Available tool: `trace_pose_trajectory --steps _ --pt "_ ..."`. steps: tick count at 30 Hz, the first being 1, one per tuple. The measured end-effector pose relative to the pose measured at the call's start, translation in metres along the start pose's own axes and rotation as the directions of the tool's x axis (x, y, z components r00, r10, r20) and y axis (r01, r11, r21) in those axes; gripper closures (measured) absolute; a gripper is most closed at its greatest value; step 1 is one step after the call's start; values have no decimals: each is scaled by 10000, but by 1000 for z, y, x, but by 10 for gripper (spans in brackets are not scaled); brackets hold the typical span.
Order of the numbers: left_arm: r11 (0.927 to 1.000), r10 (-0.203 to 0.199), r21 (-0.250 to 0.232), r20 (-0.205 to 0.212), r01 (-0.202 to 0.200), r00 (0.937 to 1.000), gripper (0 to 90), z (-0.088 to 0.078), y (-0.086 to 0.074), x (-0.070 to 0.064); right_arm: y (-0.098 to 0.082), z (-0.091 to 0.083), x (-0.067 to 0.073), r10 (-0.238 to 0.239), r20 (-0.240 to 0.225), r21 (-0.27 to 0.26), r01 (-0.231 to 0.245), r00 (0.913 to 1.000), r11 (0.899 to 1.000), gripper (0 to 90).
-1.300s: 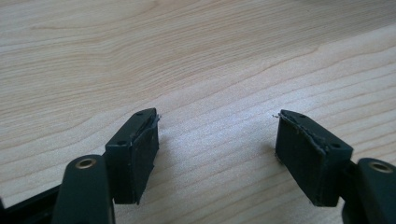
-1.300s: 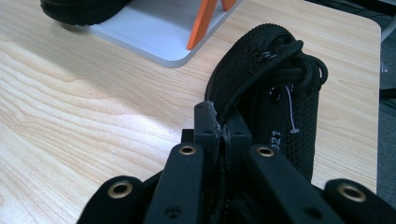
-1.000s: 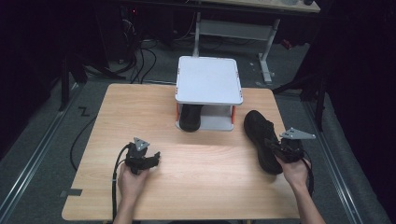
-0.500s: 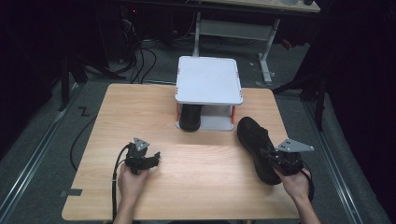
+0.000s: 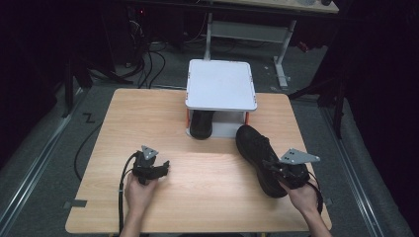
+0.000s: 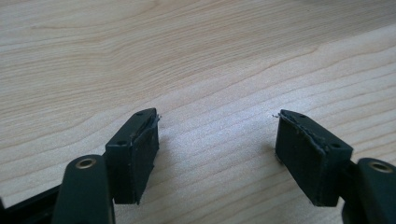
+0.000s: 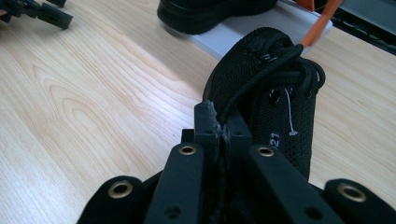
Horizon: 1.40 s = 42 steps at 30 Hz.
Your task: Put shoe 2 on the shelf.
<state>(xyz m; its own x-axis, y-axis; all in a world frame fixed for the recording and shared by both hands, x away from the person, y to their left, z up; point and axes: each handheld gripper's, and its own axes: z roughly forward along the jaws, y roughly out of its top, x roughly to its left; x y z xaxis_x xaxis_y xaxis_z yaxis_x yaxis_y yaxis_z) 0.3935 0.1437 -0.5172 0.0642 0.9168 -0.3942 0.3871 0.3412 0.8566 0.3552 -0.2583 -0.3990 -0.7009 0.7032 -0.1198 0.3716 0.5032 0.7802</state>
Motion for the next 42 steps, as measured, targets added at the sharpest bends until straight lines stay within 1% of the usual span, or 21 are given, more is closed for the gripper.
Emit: trace_pose_trajectory --steps 5,14,16,18,20,21,23,24,25,27,29,32,35,36,37,39,40,41,42 --pt "10000 -9 -4 2 9 10000 307 0 0 0 8 7 4 -42 -244 -42 41 9997 10000 877" --pt "10000 -94 7 15 94 10000 317 -1 1 1 29 24 8 -225 -307 -17 224 9993 9997 876" --pt "9997 -246 -38 9 246 9997 321 -1 2 1 35 29 9 -324 -307 39 326 9990 9995 876" --pt "9987 -505 -19 43 505 9987 325 -1 3 2 41 35 10 -394 -280 113 397 9988 9991 876" --pt "9957 -903 221 134 900 9958 337 -2 7 1 46 41 10 -384 -227 151 387 9990 9991 876" --pt "9943 -1026 302 129 1022 9946 338 -2 9 0 49 44 9 -375 -186 155 378 9991 9992 876" --pt "9929 -1185 83 143 1184 9928 349 -4 12 -1 54 50 9 -357 -90 180 358 9993 9992 876" --pt "9913 -1320 57 179 1319 9911 354 -4 15 -2 56 52 9 -349 -36 184 350 9994 9992 876" --pt "9912 -1319 87 180 1317 9911 350 -5 19 -3 58 55 9 -353 8 223 353 9994 9991 876" --pt "9909 -1341 -70 240 1343 9907 346 -6 27 -8 62 60 9 -369 46 291 367 9993 9989 876" --pt "9890 -1436 -293 497 1452 9884 343 -8 38 -14 67 65 8 -320 85 343 317 9995 9989 876" --pt "9830 -1626 -687 1035 1702 9812 338 -10 57 -28 73 73 8 -209 145 444 203 9997 9988 876" --pt "9803 -1608 -897 1548 1760 9748 338 -10 77 -45 76 81 8 -140 274 554 125 9995 9984 875" --pt "9773 -1633 -1057 1754 1835 9708 341 -9 83 -51 76 85 8 -161 335 562 142 9993 9983 875" --pt "9765 -1591 -1139 1921 1830 9684 344 -9 88 -57 75 88 8 -80 364 615 58 9993 9981 875" --pt "9766 -1512 -1191 2121 1791 9655 344 -6 99 -68 74 93 7 26 427 707 -56 9991 9975 875" --pt "9757 -1529 -1212 2213 1827 9632 345 -5 104 -73 74 96 6 51 426 738 -82 9991 9972 875" --pt "9736 -1547 -1295 2311 1879 9605 345 -4 109 -78 73 98 6 180 420 825 -215 9990 9964 875" --pt "9731 -1491 -1377 2337 1845 9608 345 -2 114 -83 72 101 6 201 417 889 -237 9989 9958 875"
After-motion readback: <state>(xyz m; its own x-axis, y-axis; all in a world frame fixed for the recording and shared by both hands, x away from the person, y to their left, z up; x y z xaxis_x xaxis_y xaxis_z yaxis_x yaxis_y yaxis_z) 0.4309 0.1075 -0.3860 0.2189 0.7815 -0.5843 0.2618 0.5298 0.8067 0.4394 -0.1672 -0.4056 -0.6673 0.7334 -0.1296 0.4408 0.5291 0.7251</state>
